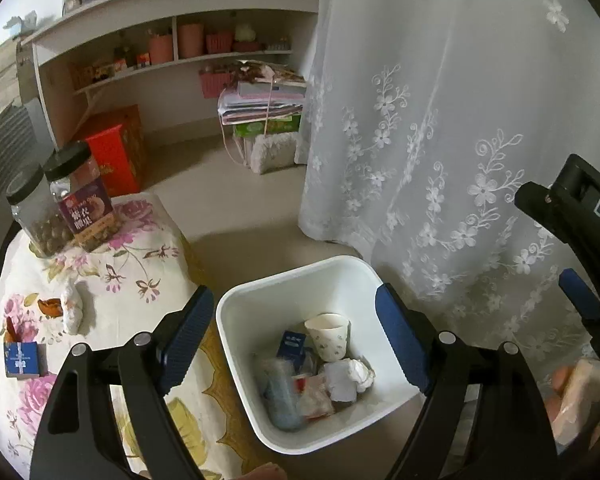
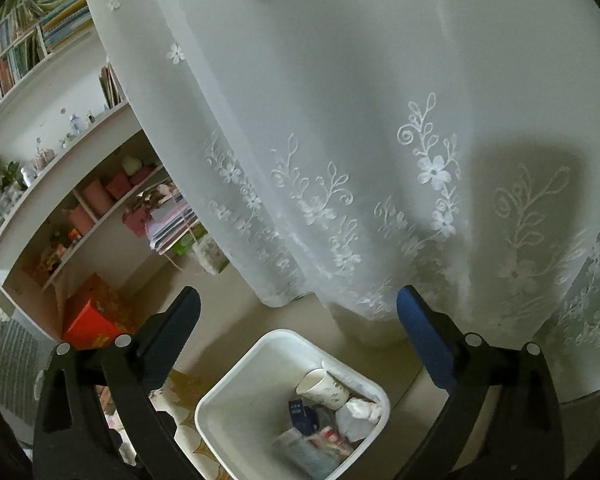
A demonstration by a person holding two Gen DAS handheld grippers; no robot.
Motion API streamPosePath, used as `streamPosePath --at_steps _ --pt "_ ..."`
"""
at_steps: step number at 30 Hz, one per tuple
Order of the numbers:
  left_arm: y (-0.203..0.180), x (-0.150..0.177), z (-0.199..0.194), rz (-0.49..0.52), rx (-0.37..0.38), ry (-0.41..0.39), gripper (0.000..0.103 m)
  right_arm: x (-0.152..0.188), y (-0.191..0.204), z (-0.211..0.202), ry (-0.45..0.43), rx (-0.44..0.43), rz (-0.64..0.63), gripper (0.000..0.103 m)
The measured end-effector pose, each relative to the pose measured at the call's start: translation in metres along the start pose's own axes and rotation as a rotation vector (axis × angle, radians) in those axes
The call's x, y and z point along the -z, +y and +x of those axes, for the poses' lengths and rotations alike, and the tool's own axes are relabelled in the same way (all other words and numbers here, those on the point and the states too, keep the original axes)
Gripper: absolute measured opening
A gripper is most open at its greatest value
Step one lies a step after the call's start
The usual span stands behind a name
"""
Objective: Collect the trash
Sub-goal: 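Carry carton and tissue over the white bin and release both, then move both tools back over the table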
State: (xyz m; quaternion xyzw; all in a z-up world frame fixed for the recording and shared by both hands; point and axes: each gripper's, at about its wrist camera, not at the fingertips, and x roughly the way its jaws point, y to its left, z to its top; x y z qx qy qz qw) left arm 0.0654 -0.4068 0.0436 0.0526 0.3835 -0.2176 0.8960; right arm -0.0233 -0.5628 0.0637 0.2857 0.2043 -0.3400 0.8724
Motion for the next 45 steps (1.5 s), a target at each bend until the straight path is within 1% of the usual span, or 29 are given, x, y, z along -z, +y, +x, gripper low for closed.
streamPosePath --at_steps 3,8,15,17,21,26,32,37,40,45 --pt "0.008 0.001 -0.001 -0.012 -0.014 -0.001 0.081 0.001 0.005 -0.002 -0.015 0.019 -0.024 0.096" --pt "0.025 0.001 -0.009 -0.026 -0.053 -0.032 0.082 0.009 0.020 -0.008 -0.060 0.076 -0.106 0.096" --pt "0.045 -0.004 -0.025 -0.045 -0.108 -0.099 0.084 0.023 0.044 -0.017 -0.115 0.129 -0.192 0.096" --pt "0.055 -0.004 -0.028 -0.064 -0.130 -0.108 0.087 0.030 0.054 -0.018 -0.122 0.135 -0.224 0.096" --pt "0.081 -0.004 -0.030 -0.135 -0.159 -0.106 0.087 0.044 0.074 -0.019 -0.129 0.137 -0.280 0.096" --pt "0.129 0.001 -0.029 -0.250 -0.213 -0.095 0.087 0.068 0.105 -0.018 -0.115 0.116 -0.367 0.096" --pt "0.176 0.013 -0.030 -0.338 -0.248 -0.078 0.087 0.098 0.145 -0.021 -0.114 0.086 -0.467 0.096" --pt "0.219 0.026 -0.031 -0.405 -0.288 -0.055 0.087 0.126 0.184 -0.022 -0.087 0.035 -0.535 0.096" --pt "0.250 0.037 -0.028 -0.451 -0.315 -0.028 0.087 0.146 0.208 -0.023 -0.068 0.003 -0.579 0.096" --pt "0.307 0.060 -0.027 -0.531 -0.388 0.013 0.087 0.185 0.247 -0.024 -0.042 -0.053 -0.673 0.096"
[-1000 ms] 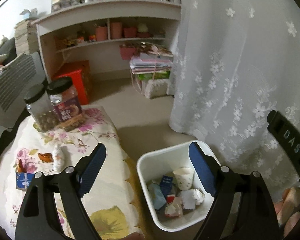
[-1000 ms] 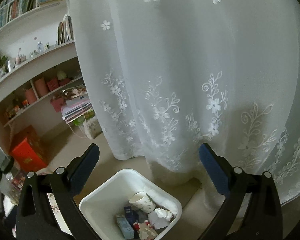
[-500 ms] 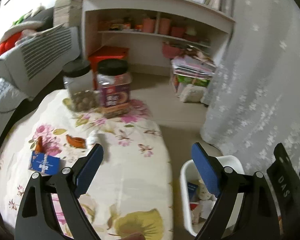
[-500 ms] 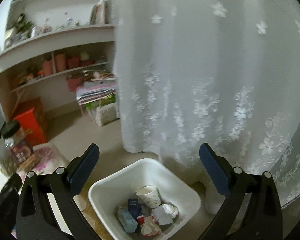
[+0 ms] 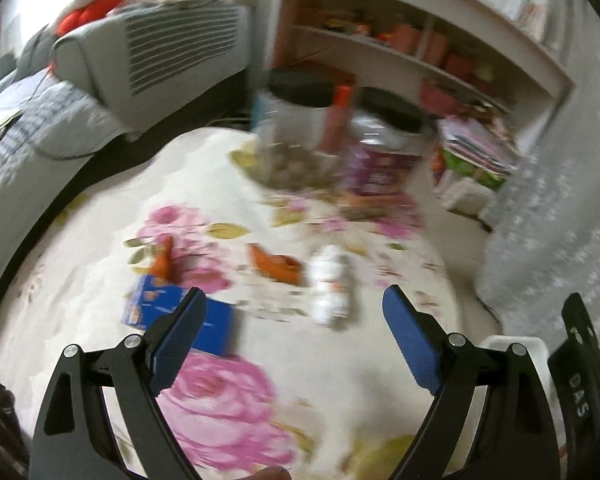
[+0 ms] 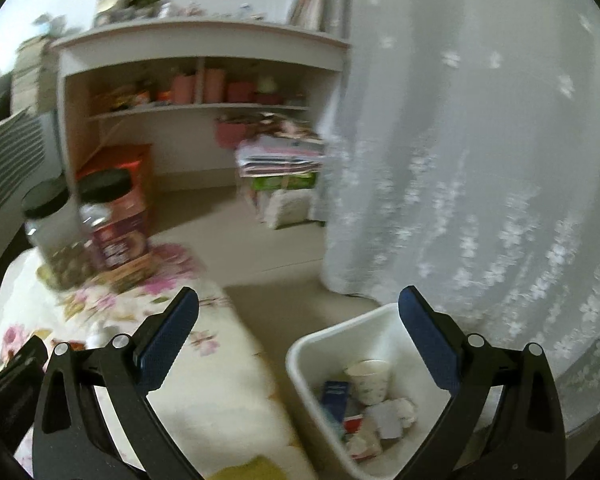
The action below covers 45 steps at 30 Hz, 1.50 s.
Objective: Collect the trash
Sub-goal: 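Move both tools back over the table, then grasp the blue biscuit box with the left tool while the right tool grasps an orange peel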
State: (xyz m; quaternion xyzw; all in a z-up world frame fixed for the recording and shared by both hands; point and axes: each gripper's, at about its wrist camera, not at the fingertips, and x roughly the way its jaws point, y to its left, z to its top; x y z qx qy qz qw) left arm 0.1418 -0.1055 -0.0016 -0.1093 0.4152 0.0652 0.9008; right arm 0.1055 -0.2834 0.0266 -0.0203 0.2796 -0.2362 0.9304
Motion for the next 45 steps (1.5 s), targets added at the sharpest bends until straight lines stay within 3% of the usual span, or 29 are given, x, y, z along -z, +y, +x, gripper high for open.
streamPosePath --at_steps 4,7,10,17,22,24,26,28,33,40,45 --pt "0.039 -0.004 0.023 -0.059 -0.065 0.044 0.087 0.006 0.038 -0.002 0.006 -0.038 -0.074 0.096" --pt "0.075 -0.003 0.047 -0.156 -0.113 0.123 0.087 0.011 0.061 -0.005 0.002 -0.058 -0.122 0.096" --pt "0.101 0.004 0.063 -0.278 -0.093 0.214 0.087 0.015 0.077 -0.006 -0.001 -0.069 -0.167 0.096" --pt "0.115 0.013 0.102 -0.441 -0.060 0.350 0.087 0.026 0.091 0.003 0.027 -0.066 -0.228 0.096" --pt "0.116 0.006 0.114 -0.472 -0.082 0.359 0.090 0.028 0.096 0.012 0.071 -0.081 -0.233 0.096" --pt "0.116 0.004 0.111 -0.458 -0.050 0.347 0.070 0.030 0.100 0.014 0.079 -0.096 -0.246 0.096" --pt "0.115 0.004 0.107 -0.404 0.004 0.348 0.060 0.033 0.106 0.015 0.086 -0.122 -0.266 0.096" --pt "0.119 0.003 0.101 -0.370 0.039 0.350 0.058 0.035 0.114 0.015 0.099 -0.162 -0.286 0.096" --pt "0.148 -0.021 0.054 -0.250 0.091 0.253 0.056 0.040 0.136 0.019 0.210 -0.304 -0.275 0.096" --pt "0.221 -0.089 -0.025 -0.197 0.026 -0.003 0.057 0.056 0.209 0.007 0.350 -0.460 -0.304 0.096" --pt "0.264 -0.094 -0.047 -0.185 -0.016 -0.086 0.057 0.070 0.272 -0.006 0.377 -0.488 -0.369 0.096"
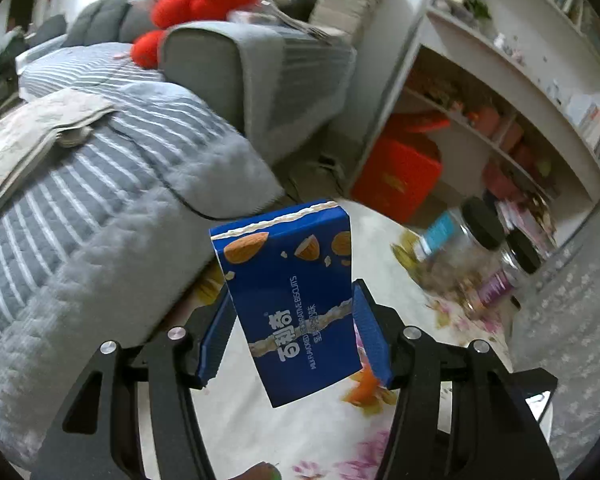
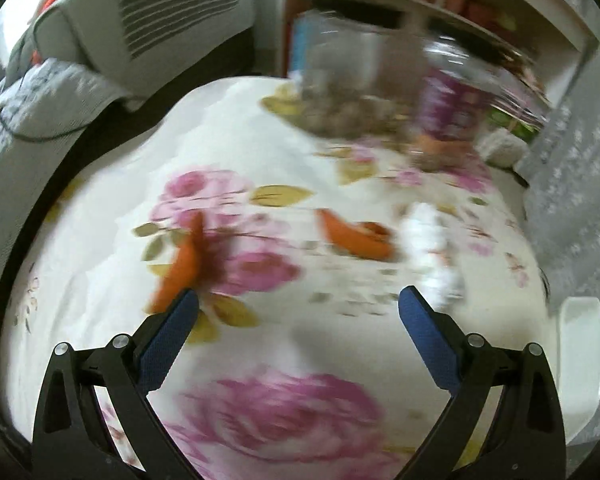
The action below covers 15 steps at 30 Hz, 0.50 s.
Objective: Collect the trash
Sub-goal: 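Grasp the blue biscuit box with the left tool while the right tool grasps an orange peel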
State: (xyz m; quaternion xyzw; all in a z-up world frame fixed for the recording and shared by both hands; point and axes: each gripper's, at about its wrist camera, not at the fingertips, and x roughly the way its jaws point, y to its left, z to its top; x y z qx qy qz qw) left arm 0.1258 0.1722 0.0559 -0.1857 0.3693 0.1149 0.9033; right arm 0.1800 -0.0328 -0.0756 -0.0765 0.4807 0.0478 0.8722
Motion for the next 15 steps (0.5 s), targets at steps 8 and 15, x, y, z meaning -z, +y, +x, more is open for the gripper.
streamPosePath --at_steps 8,15 --pt "0.047 -0.014 0.011 -0.156 0.039 0.030 0.057 -0.009 0.050 0.031 0.081 0.031 -0.066 0.093" --pt "0.076 -0.021 0.020 -0.255 0.049 0.072 0.057 -0.018 0.058 0.038 0.099 -0.031 -0.057 0.022"
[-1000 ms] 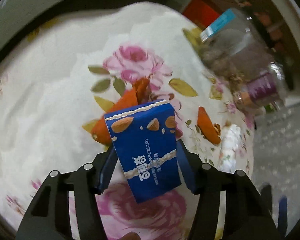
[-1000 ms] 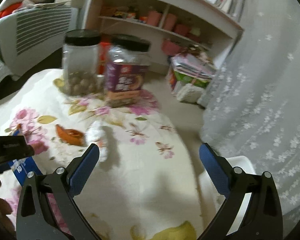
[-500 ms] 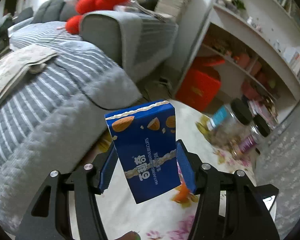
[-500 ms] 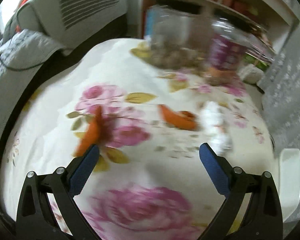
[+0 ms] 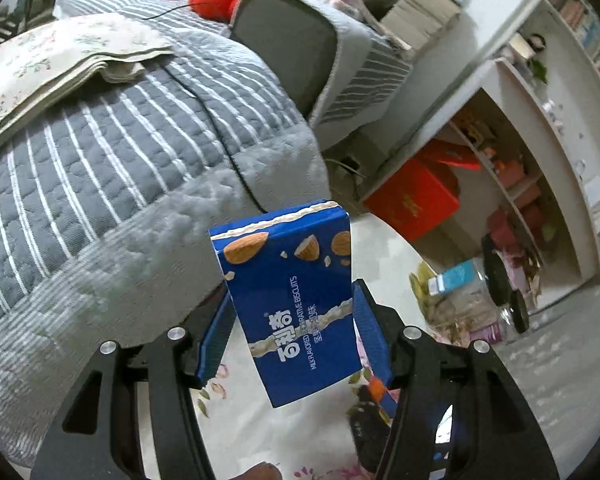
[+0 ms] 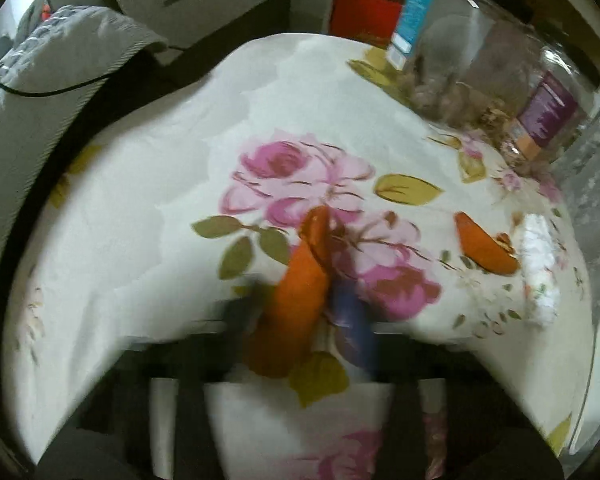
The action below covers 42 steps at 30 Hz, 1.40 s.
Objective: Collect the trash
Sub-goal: 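Grasp the blue biscuit box with the left tool while the right tool grasps an orange peel, then carry biscuit box and orange peel over the white bin and release both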
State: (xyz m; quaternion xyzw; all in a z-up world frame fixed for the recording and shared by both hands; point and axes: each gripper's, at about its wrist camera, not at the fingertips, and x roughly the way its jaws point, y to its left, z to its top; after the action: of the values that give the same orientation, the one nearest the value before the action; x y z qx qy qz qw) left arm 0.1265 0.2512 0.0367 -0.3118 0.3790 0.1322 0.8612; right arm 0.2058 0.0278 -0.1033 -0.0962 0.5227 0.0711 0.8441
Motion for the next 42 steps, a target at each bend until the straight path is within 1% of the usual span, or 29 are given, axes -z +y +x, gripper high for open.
streamPosePath --at_steps 2,4,6,8,10,12,16,19,23,28,32,35,38,42 --pt "0.003 -0.002 0.002 -0.010 -0.015 -0.002 0.057 -0.005 0.008 -0.010 -0.033 -0.010 -0.019 0.021" --pt "0.006 -0.002 0.004 -0.018 -0.010 0.013 0.057 -0.011 0.014 -0.026 -0.082 -0.017 -0.031 0.021" --pt "0.005 -0.001 0.004 -0.011 -0.017 0.010 0.057 -0.019 0.022 -0.044 -0.137 -0.025 -0.036 0.021" --pt "0.002 0.000 0.002 0.003 -0.030 -0.006 0.057 -0.029 0.025 -0.064 -0.198 -0.029 -0.037 0.021" --pt "-0.002 0.002 -0.001 0.018 -0.047 -0.026 0.057 -0.036 0.028 -0.090 -0.282 -0.021 -0.040 0.021" --pt "-0.007 0.006 -0.004 0.039 -0.079 -0.061 0.057 -0.037 0.026 -0.112 -0.355 -0.012 -0.040 0.021" --pt "-0.019 0.014 -0.011 0.083 -0.132 -0.140 0.057 -0.031 0.018 -0.145 -0.472 0.008 -0.041 0.021" --pt "-0.030 0.024 -0.017 0.122 -0.173 -0.198 0.057 -0.024 0.004 -0.158 -0.533 0.014 -0.018 0.021" --pt "-0.047 0.045 -0.021 0.167 -0.204 -0.255 0.057 -0.013 -0.022 -0.166 -0.560 0.016 0.032 0.021" --pt "-0.072 0.075 -0.021 0.213 -0.215 -0.270 0.057 0.003 -0.054 -0.165 -0.559 0.024 0.087 0.021" --pt "-0.098 0.105 -0.025 0.277 -0.212 -0.293 0.057 0.019 -0.082 -0.161 -0.550 0.035 0.140 0.021" --pt "-0.114 0.125 -0.024 0.323 -0.210 -0.291 0.057 0.031 -0.105 -0.158 -0.535 0.036 0.185 0.021" --pt "-0.127 0.140 -0.025 0.346 -0.204 -0.279 0.057 0.042 -0.126 -0.158 -0.522 0.042 0.217 0.021" --pt "-0.148 0.159 -0.030 0.387 -0.196 -0.272 0.057 0.057 -0.158 -0.166 -0.517 0.065 0.246 0.021"
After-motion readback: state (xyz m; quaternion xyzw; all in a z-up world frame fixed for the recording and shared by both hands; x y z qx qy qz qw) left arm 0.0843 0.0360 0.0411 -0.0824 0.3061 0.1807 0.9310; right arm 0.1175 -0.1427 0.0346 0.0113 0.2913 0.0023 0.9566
